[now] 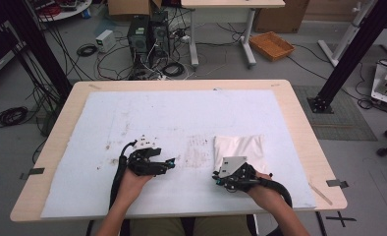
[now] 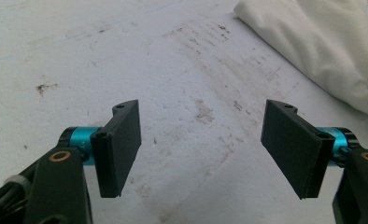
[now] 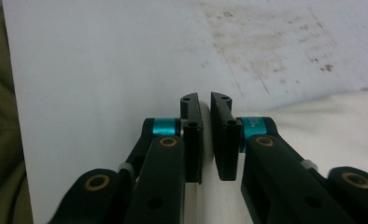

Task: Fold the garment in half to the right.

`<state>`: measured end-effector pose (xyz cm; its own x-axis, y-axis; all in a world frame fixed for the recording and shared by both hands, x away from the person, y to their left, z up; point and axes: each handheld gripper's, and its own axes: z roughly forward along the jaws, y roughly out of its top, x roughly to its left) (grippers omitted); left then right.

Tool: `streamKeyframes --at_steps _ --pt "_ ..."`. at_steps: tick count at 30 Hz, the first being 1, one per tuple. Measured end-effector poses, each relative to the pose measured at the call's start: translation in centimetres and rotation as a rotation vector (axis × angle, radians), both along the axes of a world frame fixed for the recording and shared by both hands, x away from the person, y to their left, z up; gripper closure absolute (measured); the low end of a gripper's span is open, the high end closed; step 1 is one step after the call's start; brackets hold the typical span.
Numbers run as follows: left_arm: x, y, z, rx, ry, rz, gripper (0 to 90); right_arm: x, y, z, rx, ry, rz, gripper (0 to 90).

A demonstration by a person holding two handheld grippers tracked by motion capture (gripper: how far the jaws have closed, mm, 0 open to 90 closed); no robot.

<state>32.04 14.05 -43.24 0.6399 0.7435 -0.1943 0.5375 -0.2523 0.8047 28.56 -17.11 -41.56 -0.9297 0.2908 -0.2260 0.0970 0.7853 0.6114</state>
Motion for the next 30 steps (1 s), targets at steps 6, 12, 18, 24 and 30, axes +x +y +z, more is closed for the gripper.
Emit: streamKeyframes --at_steps 6,12,18,24,30 --pt "0.0 0.0 0.0 -0.003 -0.002 -0.001 28.8 0.2 -2.7 1.6 0.156 0.002 -0.1 59.4" --pt "0.1 0.0 0.0 -0.007 -0.001 0.003 28.8 0.9 -10.5 2.6 0.189 -0.013 -0.517 61.4" --pt "0.1 0.0 0.0 -0.006 0.0 0.008 28.7 1.4 -13.2 0.2 0.176 0.179 -0.599 59.4" --pt "0.1 0.0 0.0 -0.008 0.001 0.007 28.7 1.7 -12.2 -0.9 0.137 0.234 -0.546 89.4" --pt "0.2 0.0 0.0 -0.005 0.0 0.007 28.8 1.2 -12.8 -0.1 -0.001 0.198 -0.597 90.0"
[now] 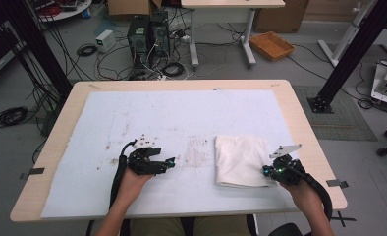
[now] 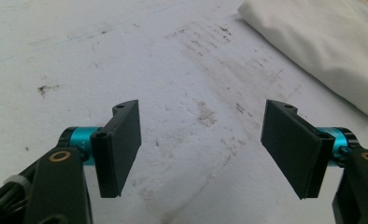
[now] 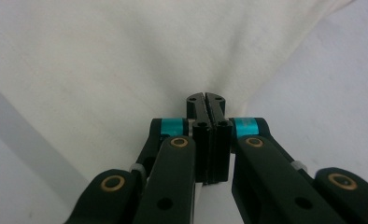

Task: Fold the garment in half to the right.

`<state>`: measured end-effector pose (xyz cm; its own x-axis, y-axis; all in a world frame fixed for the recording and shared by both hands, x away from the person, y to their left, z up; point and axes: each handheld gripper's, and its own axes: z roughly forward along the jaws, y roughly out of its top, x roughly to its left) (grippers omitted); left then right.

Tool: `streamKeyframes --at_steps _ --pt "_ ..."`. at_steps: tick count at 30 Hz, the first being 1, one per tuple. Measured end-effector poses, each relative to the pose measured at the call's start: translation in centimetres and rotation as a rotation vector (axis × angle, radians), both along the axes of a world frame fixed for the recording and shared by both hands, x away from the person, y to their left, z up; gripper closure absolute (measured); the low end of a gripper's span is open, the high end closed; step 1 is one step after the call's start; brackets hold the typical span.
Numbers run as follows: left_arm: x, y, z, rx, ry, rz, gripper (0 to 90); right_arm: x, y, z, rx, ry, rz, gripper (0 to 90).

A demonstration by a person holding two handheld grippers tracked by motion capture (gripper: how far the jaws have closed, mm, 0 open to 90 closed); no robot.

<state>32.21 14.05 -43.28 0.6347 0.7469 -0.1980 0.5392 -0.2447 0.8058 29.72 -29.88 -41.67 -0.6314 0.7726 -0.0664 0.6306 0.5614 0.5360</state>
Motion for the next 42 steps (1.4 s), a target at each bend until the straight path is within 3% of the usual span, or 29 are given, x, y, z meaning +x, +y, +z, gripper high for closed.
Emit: streamKeyframes --at_steps 2,3,4,5,7,9,10,12,14,16,19,21,22,24,27,28,29,30,31,33,34,38,42 --pt "0.0 0.0 0.0 -0.004 0.0 0.002 28.8 0.0 -0.1 0.0 -0.009 0.02 -0.01 90.0" --pt "0.0 0.1 0.0 -0.001 -0.002 0.002 28.8 0.2 -0.2 0.2 -0.029 0.035 -0.024 83.3" --pt "0.0 0.1 0.1 -0.003 -0.002 0.003 28.8 0.3 -0.1 0.6 -0.027 0.011 -0.038 70.0" --pt "0.0 0.1 0.1 -0.007 -0.002 0.004 28.8 0.4 0.0 1.1 -0.01 -0.019 -0.052 64.0" --pt "0.0 0.1 0.1 -0.005 -0.003 0.002 28.8 1.0 0.0 2.3 0.055 -0.09 -0.032 60.6" --pt "0.0 0.1 0.1 -0.004 -0.003 0.002 28.8 2.3 0.5 3.1 0.071 -0.168 -0.065 56.5" --pt "0.0 0.1 0.1 -0.004 -0.003 0.003 28.8 3.3 0.8 3.2 0.082 -0.169 -0.069 57.3" --pt "0.0 0.1 0.1 -0.006 -0.003 0.003 28.8 5.4 1.8 2.6 0.07 -0.126 -0.074 59.7" --pt "0.0 0.2 0.1 -0.012 -0.002 0.003 28.8 7.4 3.0 1.2 0.011 -0.067 -0.073 62.5" --pt "0.0 0.3 0.1 -0.009 -0.001 0.003 28.7 8.9 3.8 -0.1 -0.029 -0.037 -0.051 65.1" --pt "0.0 0.2 0.1 -0.008 -0.002 0.003 28.8 9.6 4.2 -0.4 -0.028 -0.094 -0.018 66.7" --pt "0.0 0.1 0.1 -0.009 0.001 0.001 28.8 9.9 4.1 -0.6 -0.074 -0.112 -0.035 58.5" --pt "0.0 0.2 0.1 -0.008 -0.001 0.003 28.8 9.9 4.0 -0.4 -0.08 -0.114 -0.063 57.9" --pt "0.1 0.2 0.1 -0.009 0.0 0.006 28.8 9.1 3.9 0.5 -0.041 -0.149 -0.078 59.2" --pt "0.2 0.1 0.0 -0.002 0.002 0.003 28.8 7.1 5.2 1.9 0.049 -0.185 0.015 61.7" --pt "0.2 0.1 0.0 -0.001 0.002 0.003 28.8 6.5 5.7 2.1 0.094 -0.16 0.064 64.1" --pt "0.2 0.1 0.0 -0.001 0.002 0.003 28.8 6.5 5.7 2.1 0.094 -0.16 0.064 64.1" --pt "0.1 0.1 0.0 -0.003 0.0 0.003 28.8 6.0 6.4 2.0 0.127 -0.116 0.115 68.0" --pt "0.1 0.1 0.0 -0.004 0.001 0.005 28.8 5.2 7.7 1.4 0.134 -0.019 0.185 71.7" --pt "0.1 0.1 0.0 -0.004 0.002 0.003 28.8 4.8 9.0 0.2 0.1 0.05 0.235 73.1" --pt "0.1 0.1 0.0 -0.001 0.001 0.003 28.8 4.6 9.5 -0.3 0.083 0.063 0.248 73.1" --pt "0.2 0.0 -0.1 0.002 0.001 -0.002 28.8 4.4 11.1 -0.7 0.089 0.033 0.275 73.9" --pt "0.1 0.1 0.0 -0.003 0.0 0.003 28.8 4.1 12.7 -0.8 0.079 -0.006 0.327 64.1"
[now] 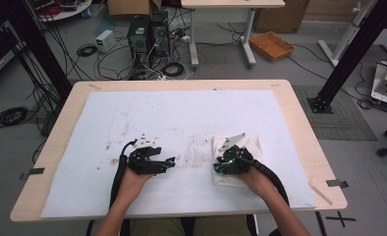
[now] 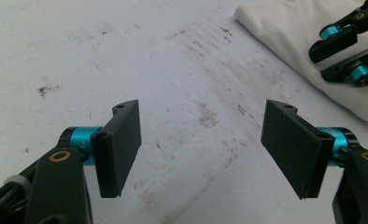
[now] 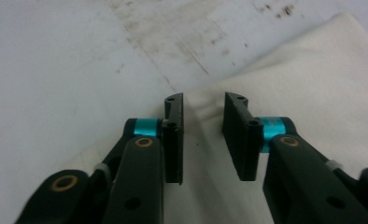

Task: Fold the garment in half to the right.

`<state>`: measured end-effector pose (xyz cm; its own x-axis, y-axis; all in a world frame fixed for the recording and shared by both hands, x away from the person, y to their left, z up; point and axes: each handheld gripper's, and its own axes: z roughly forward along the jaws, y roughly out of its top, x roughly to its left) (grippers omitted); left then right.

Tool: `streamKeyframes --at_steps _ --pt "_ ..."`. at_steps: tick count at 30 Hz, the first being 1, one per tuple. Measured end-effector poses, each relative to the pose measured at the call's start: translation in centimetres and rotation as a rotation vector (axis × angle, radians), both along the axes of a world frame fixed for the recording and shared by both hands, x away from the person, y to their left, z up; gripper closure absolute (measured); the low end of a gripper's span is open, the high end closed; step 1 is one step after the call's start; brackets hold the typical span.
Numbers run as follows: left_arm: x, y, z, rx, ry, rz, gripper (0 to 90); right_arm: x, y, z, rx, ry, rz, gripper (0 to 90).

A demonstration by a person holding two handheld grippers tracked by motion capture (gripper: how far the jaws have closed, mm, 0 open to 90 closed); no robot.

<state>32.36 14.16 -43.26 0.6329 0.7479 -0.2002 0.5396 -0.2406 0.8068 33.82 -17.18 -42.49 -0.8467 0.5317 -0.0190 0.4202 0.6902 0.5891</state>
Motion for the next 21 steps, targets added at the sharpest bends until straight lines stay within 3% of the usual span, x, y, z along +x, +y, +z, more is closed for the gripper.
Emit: streamKeyframes --at_steps 2,3,5,6,8,9,10,12,13,17,21 --pt "0.0 0.1 0.1 -0.006 -0.002 0.002 28.7 -0.2 -0.7 0.6 0.046 -0.023 -0.009 60.9" --pt "0.0 0.1 0.1 -0.006 -0.002 0.002 28.8 -0.3 -1.5 1.1 0.092 -0.043 -0.022 59.5" --pt "0.0 0.1 0.0 -0.004 0.001 0.002 28.8 -0.7 -3.7 2.0 0.171 -0.078 -0.088 57.6" --pt "-0.1 0.0 0.0 -0.003 0.001 0.0 28.8 -0.9 -5.0 2.3 0.181 -0.093 -0.129 57.5" --pt "-0.1 0.0 0.1 -0.004 0.0 0.001 28.8 -1.2 -7.4 2.5 0.152 -0.124 -0.22 57.6" --pt "-0.1 0.0 0.1 -0.003 0.0 0.003 28.8 -1.5 -8.6 2.4 0.136 -0.121 -0.257 58.2" --pt "-0.1 0.0 0.1 -0.003 0.0 0.003 28.7 -1.5 -8.6 2.4 0.136 -0.121 -0.257 58.2" --pt "0.0 0.0 0.1 -0.004 -0.002 0.004 28.8 -2.2 -11.1 2.0 0.086 -0.1 -0.326 59.1" --pt "0.0 0.0 0.1 -0.004 -0.002 0.005 28.8 -2.4 -11.7 1.8 0.074 -0.085 -0.337 59.5" --pt "0.0 0.0 0.0 0.001 -0.003 0.0 28.8 -2.7 -12.5 0.1 -0.007 -0.019 -0.319 75.0" --pt "0.0 0.0 0.1 -0.003 -0.003 0.005 28.7 -2.8 -13.1 0.0 -0.017 0.012 -0.337 75.6"
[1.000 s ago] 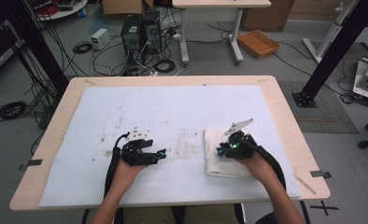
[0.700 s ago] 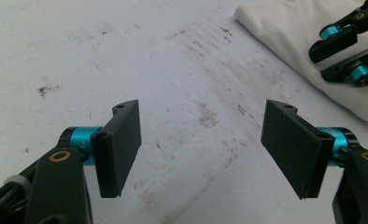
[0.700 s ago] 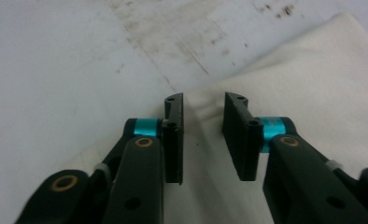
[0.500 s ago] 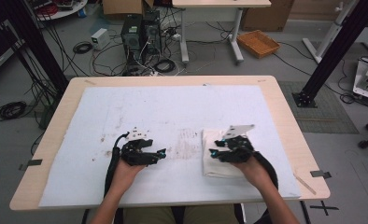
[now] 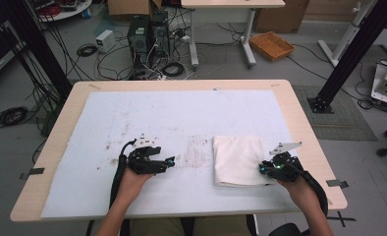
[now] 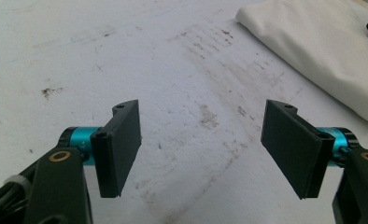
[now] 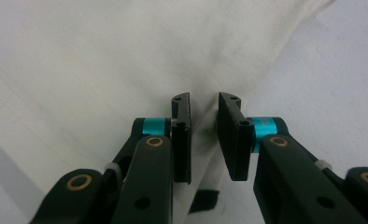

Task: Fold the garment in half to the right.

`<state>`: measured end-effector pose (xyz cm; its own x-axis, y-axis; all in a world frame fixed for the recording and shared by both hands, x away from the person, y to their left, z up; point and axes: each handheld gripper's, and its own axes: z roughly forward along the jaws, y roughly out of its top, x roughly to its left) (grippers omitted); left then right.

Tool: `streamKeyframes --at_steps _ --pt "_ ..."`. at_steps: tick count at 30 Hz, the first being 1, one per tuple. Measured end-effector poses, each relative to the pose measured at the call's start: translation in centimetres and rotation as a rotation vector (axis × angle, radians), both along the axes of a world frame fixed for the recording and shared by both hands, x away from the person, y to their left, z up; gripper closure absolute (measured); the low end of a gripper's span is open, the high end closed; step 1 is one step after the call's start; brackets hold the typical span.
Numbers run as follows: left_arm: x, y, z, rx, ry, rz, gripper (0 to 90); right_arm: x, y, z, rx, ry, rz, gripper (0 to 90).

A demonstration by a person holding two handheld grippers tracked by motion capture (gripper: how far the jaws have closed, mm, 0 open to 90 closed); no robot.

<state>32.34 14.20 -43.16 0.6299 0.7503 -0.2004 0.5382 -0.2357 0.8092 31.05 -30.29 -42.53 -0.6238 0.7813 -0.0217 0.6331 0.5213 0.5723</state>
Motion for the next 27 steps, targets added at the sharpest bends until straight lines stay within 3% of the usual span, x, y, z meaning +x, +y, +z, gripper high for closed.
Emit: streamKeyframes --at_steps 3,4,7,9,13,21,27 --pt "0.0 0.0 0.0 -0.002 0.0 0.002 28.8 0.0 -0.2 0.4 -0.015 -0.005 -0.02 65.3" --pt "0.0 0.0 0.0 -0.002 0.0 0.001 28.8 0.0 -0.4 0.7 0.003 -0.018 -0.02 61.7" --pt "0.1 0.1 0.0 -0.007 -0.005 -0.001 28.7 0.2 -0.8 1.6 0.092 -0.12 -0.031 42.7" --pt "0.0 0.2 0.1 -0.005 -0.012 -0.001 28.7 0.6 -0.9 2.1 0.127 -0.174 -0.058 37.1" --pt "-0.1 0.5 0.4 -0.003 -0.025 0.001 28.5 1.8 -0.6 2.4 0.133 -0.178 -0.076 23.7" --pt "-0.1 1.6 1.2 -0.013 -0.037 0.004 28.4 1.5 -1.2 2.6 0.161 -0.153 -0.047 21.6" --pt "-0.2 2.3 1.9 -0.024 -0.057 0.013 28.4 0.6 -1.7 3.9 0.205 -0.19 -0.035 21.4"
